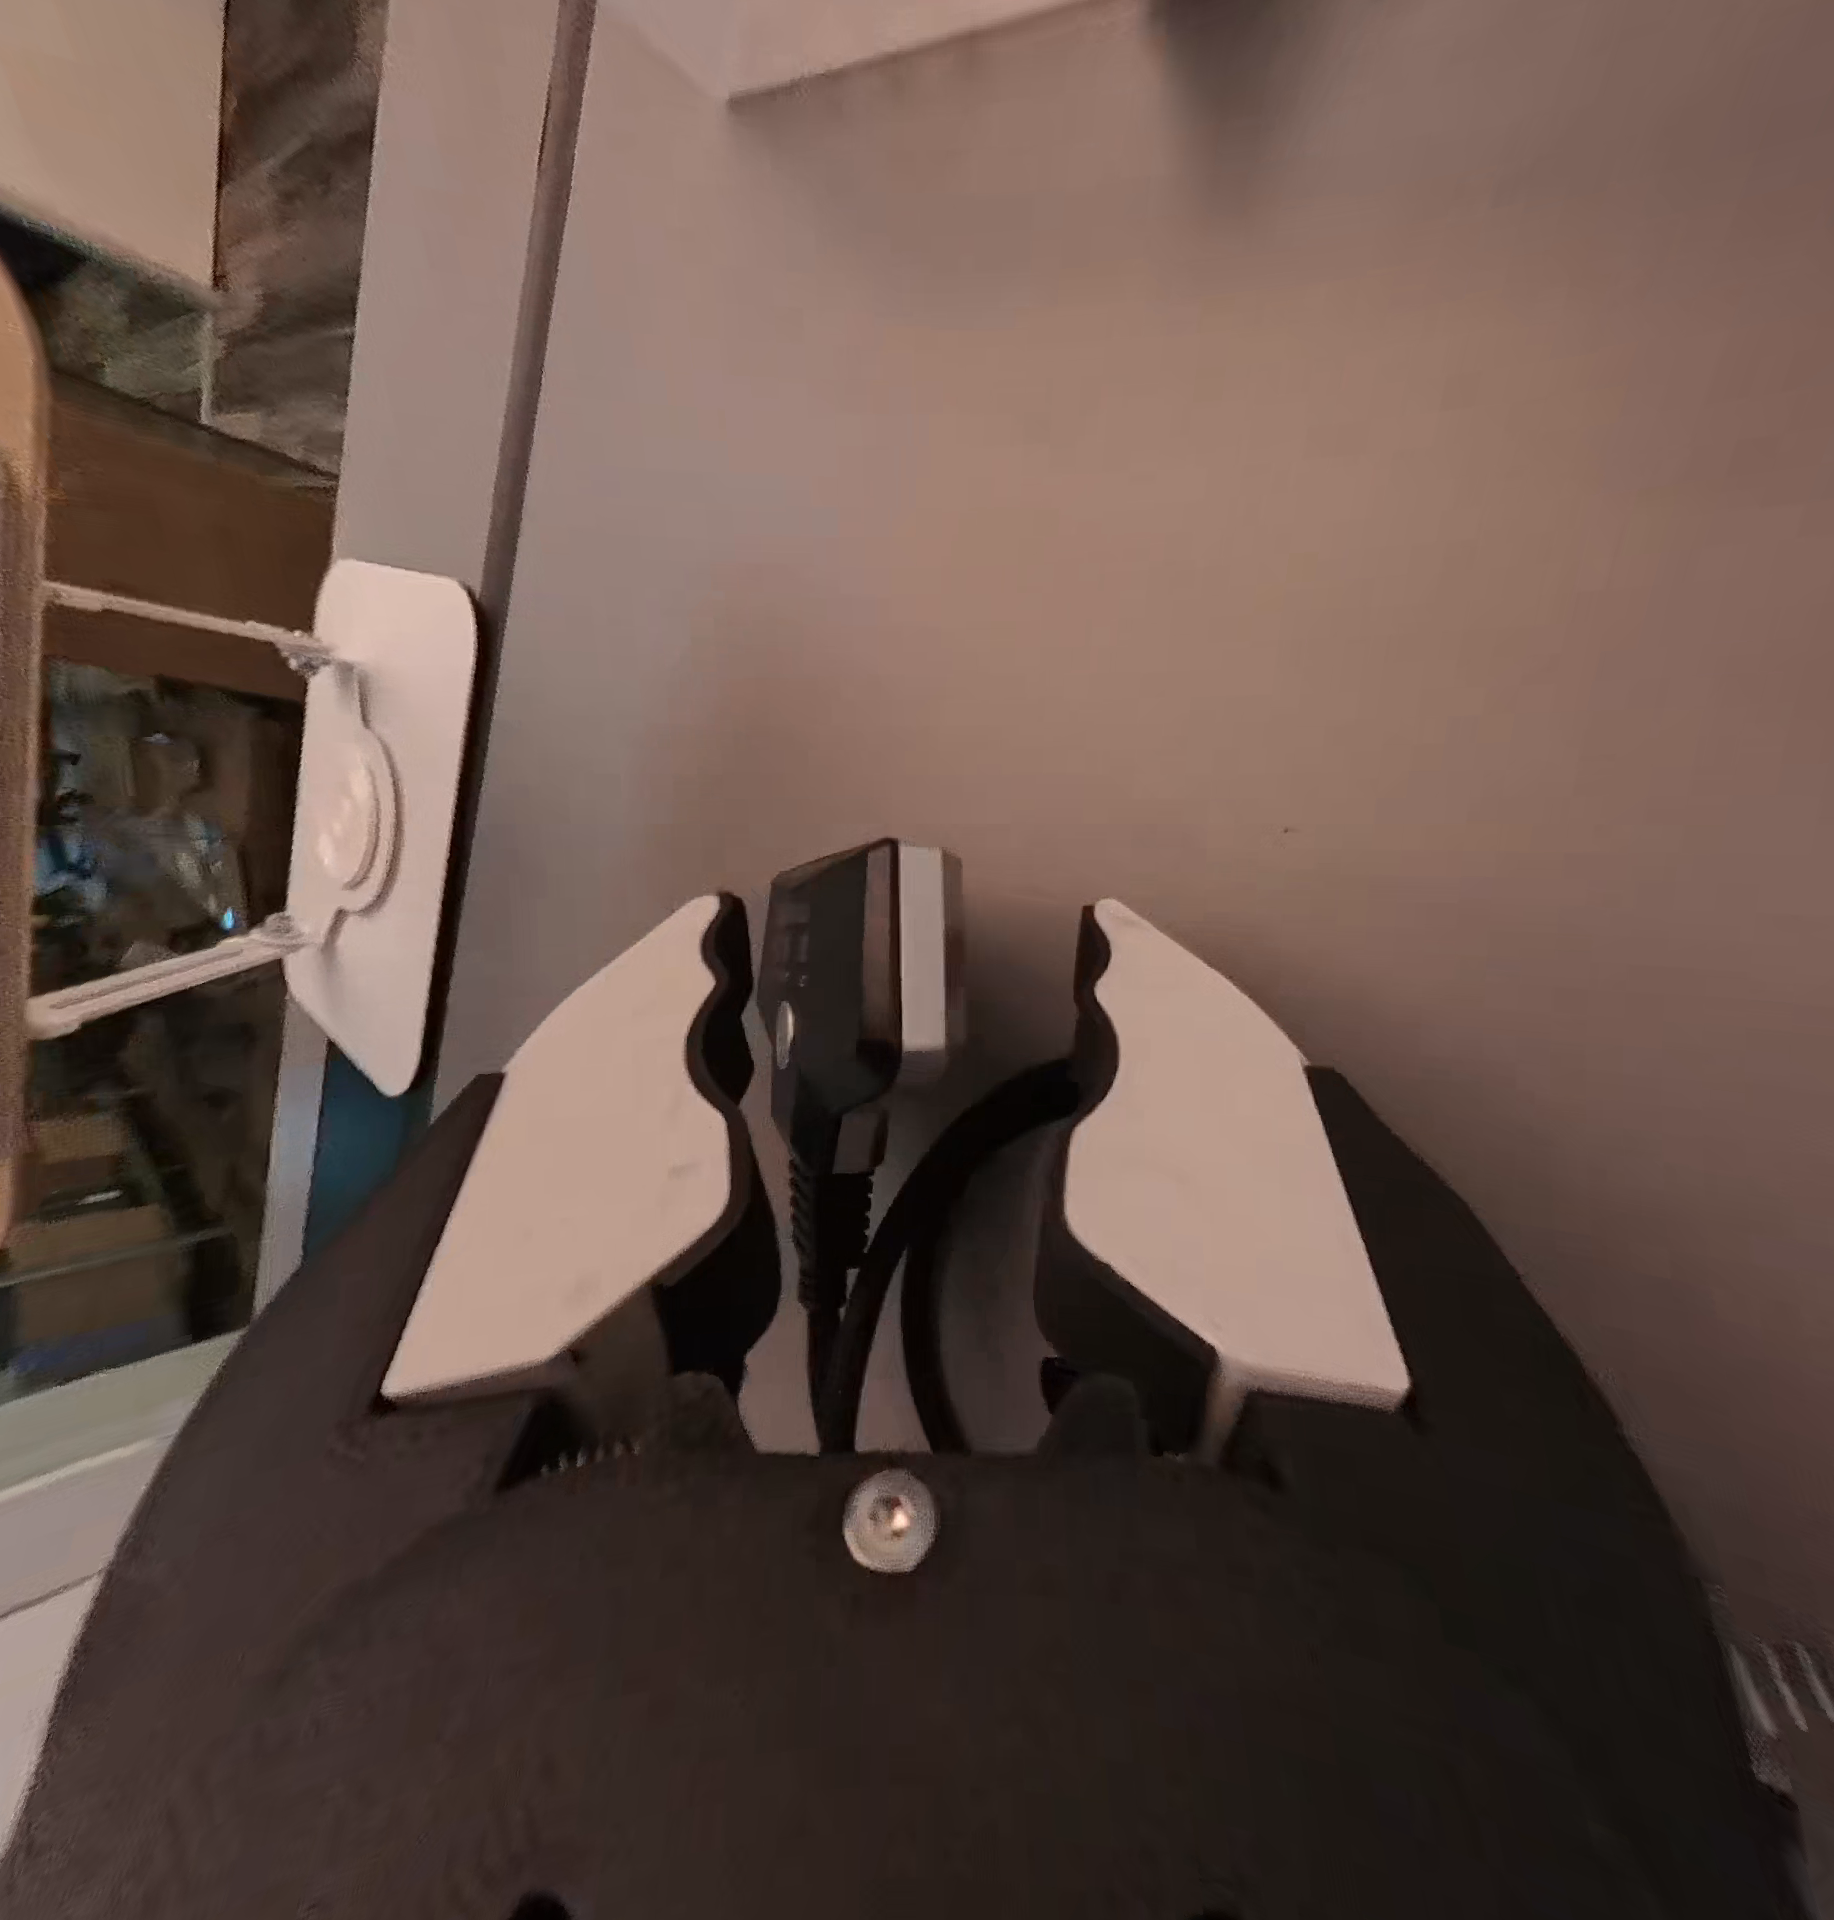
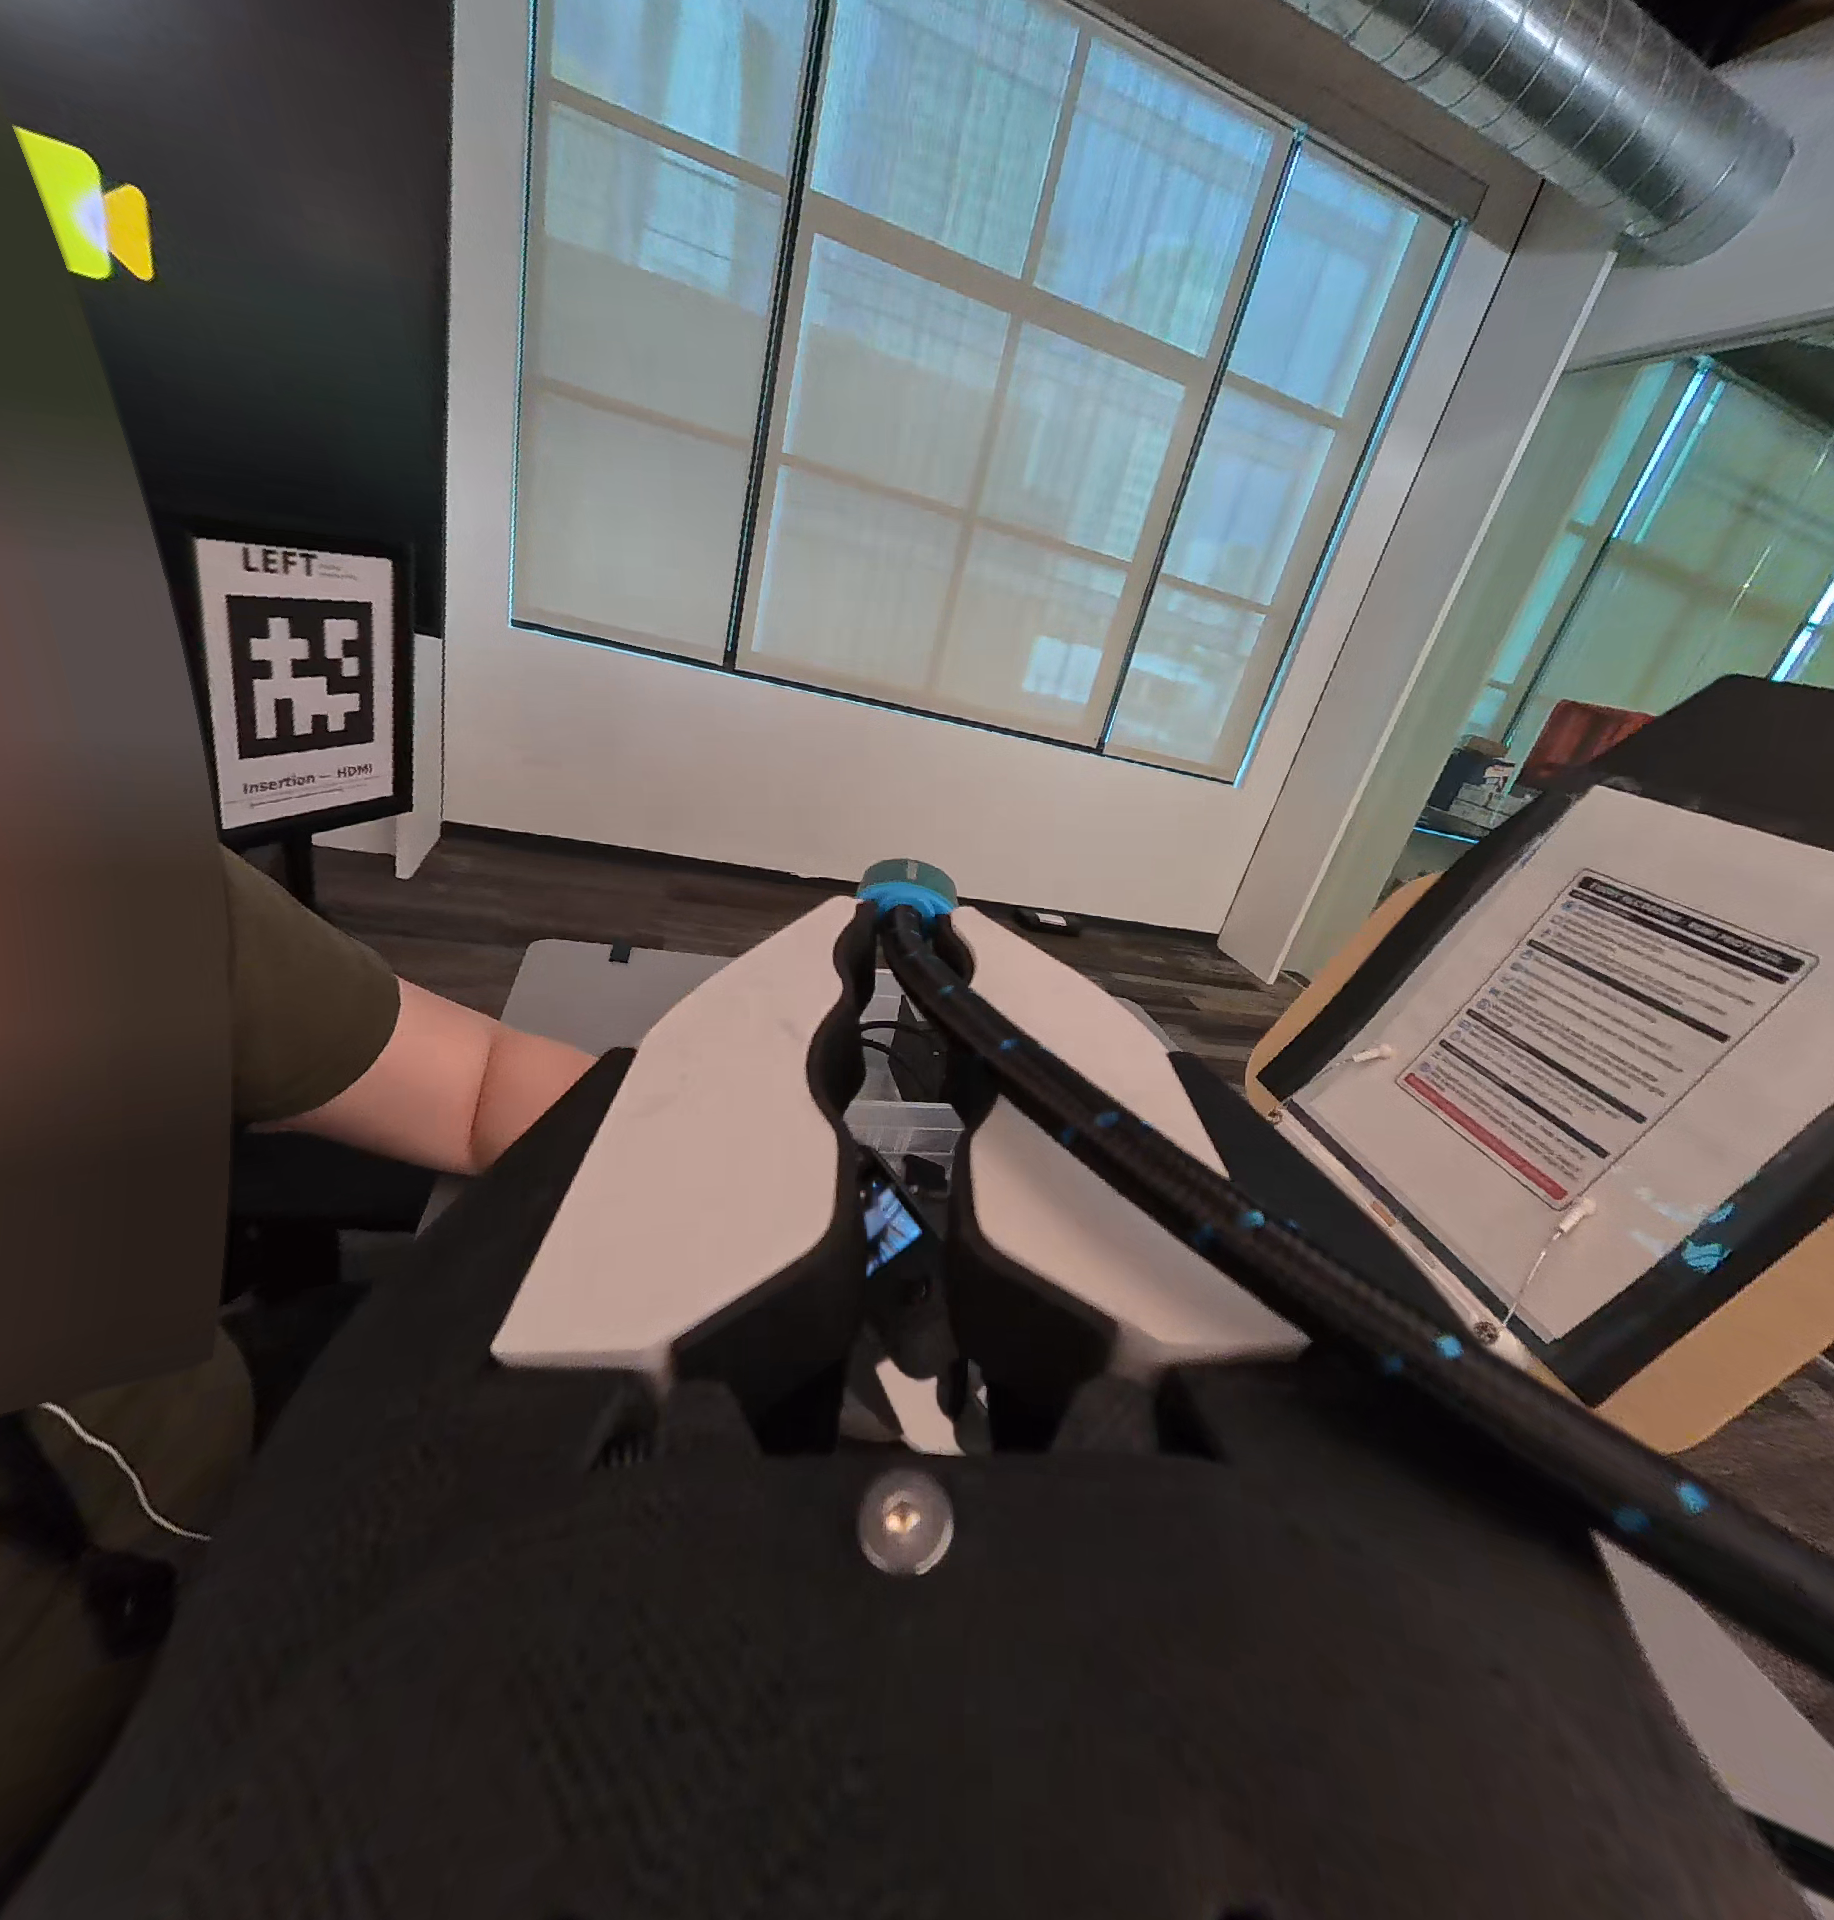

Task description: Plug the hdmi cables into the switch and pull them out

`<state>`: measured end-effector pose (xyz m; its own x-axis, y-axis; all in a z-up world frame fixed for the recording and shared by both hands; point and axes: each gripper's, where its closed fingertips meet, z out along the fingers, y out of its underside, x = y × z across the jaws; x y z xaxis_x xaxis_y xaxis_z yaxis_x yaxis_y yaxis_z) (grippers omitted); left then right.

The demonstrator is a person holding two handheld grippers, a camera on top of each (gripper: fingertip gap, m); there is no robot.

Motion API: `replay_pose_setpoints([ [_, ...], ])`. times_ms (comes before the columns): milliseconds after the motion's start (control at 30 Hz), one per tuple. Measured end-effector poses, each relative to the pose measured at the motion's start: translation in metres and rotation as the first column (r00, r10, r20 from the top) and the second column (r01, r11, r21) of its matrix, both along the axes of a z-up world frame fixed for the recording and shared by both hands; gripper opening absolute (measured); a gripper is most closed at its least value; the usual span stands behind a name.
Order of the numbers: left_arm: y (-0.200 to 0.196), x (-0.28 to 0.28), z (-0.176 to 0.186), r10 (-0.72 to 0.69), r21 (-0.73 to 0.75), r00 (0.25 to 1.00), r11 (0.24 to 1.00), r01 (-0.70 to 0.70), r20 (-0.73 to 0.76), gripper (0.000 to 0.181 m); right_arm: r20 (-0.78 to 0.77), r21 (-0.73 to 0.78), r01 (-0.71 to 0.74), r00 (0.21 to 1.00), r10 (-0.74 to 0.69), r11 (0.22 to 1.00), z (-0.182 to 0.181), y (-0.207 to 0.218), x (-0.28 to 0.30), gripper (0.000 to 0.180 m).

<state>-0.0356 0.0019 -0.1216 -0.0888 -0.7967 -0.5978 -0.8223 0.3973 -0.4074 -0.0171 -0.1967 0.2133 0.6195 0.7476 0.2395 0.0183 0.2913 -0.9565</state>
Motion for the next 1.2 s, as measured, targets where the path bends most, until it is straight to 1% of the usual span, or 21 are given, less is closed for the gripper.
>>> replay_pose_setpoints([
  [100,0.014,0.0,-0.008,0.041,0.016,0.999,0.999,-0.04,-0.013,0.052,0.015,0.011,0.009,1.0,-0.009,1.0,0.001,-0.005,-0.002,0.01],
  [167,0.024,-0.003,-0.016,0.07,0.015,0.997,0.997,-0.069,-0.037,0.052,0.02,0.012,0.01,1.0,-0.01,1.0,0.001,-0.007,-0.003,0.011],
  [267,0.033,-0.003,-0.022,0.069,0.029,0.997,0.997,-0.068,-0.032,0.043,0.017,0.016,0.017,1.0,-0.017,1.0,0.002,-0.009,0.0,0.01],
  [300,0.036,-0.003,-0.018,0.066,0.061,0.998,0.996,-0.064,-0.017,0.039,0.012,0.015,0.021,1.0,-0.021,1.0,0.002,-0.009,0.002,0.01],
  [333,0.04,-0.002,-0.01,0.057,0.1,0.998,0.993,-0.058,0.009,0.028,0.007,0.013,0.027,1.0,-0.027,1.0,0.002,-0.009,0.003,0.01],
  [367,0.041,0.0,-0.002,0.042,0.106,0.998,0.993,-0.046,0.041,0.022,0.002,0.011,0.035,0.999,-0.035,0.999,0.002,-0.008,0.005,0.01],
  [500,0.037,-0.002,0.036,0.043,-0.026,0.974,0.999,-0.038,0.224,0.022,-0.014,-0.008,0.083,0.996,-0.084,0.996,0.001,0.002,0.012,0.01],
  [567,0.031,-0.005,0.072,0.023,-0.047,0.932,0.999,-0.006,0.363,0.022,-0.025,-0.027,0.116,0.993,-0.117,0.993,0.0,0.011,0.013,0.01],
  [633,0.018,-0.012,0.115,-0.056,-0.017,0.853,0.997,0.076,0.519,0.022,-0.025,-0.048,0.148,0.989,-0.149,0.988,-0.002,0.023,0.01,0.01],
  [700,-0.001,-0.023,0.161,-0.193,0.102,0.733,0.981,0.168,0.652,0.022,-0.029,-0.066,0.171,0.984,-0.174,0.983,-0.004,0.035,0.003,0.01],
  [733,-0.01,-0.031,0.18,-0.251,0.164,0.682,0.968,0.191,0.687,0.022,-0.032,-0.078,0.168,0.985,-0.171,0.983,-0.005,0.041,-0.003,0.01],
  [800,-0.028,-0.046,0.21,-0.373,0.291,0.598,0.928,0.233,0.71,0.022,-0.029,-0.107,0.15,0.988,-0.154,0.983,-0.01,0.053,-0.02,0.01],
  [833,-0.035,-0.054,0.222,-0.41,0.342,0.566,0.911,0.229,0.715,0.022,-0.022,-0.12,0.139,0.99,-0.143,0.983,-0.014,0.06,-0.03,0.01],
  [900,-0.044,-0.066,0.239,-0.465,0.41,0.537,0.883,0.227,0.704,0.022,0.005,-0.159,0.122,0.992,-0.123,0.98,-0.025,0.073,-0.049,0.01],
  [967,-0.047,-0.077,0.253,-0.484,0.459,0.513,0.869,0.187,0.709,0.022,0.02,-0.172,0.132,0.991,-0.131,0.976,-0.034,0.087,-0.061,0.01],
  [1033,-0.052,-0.085,0.261,-0.51,0.494,0.497,0.852,0.177,0.702,0.021,0.031,-0.175,0.147,0.989,-0.144,0.974,-0.04,0.097,-0.066,0.01],
  [1200,-0.061,-0.088,0.264,-0.551,0.547,0.508,0.818,0.175,0.662,0.022,0.029,-0.179,0.135,0.991,-0.132,0.975,-0.044,0.102,-0.069,0.01],
])
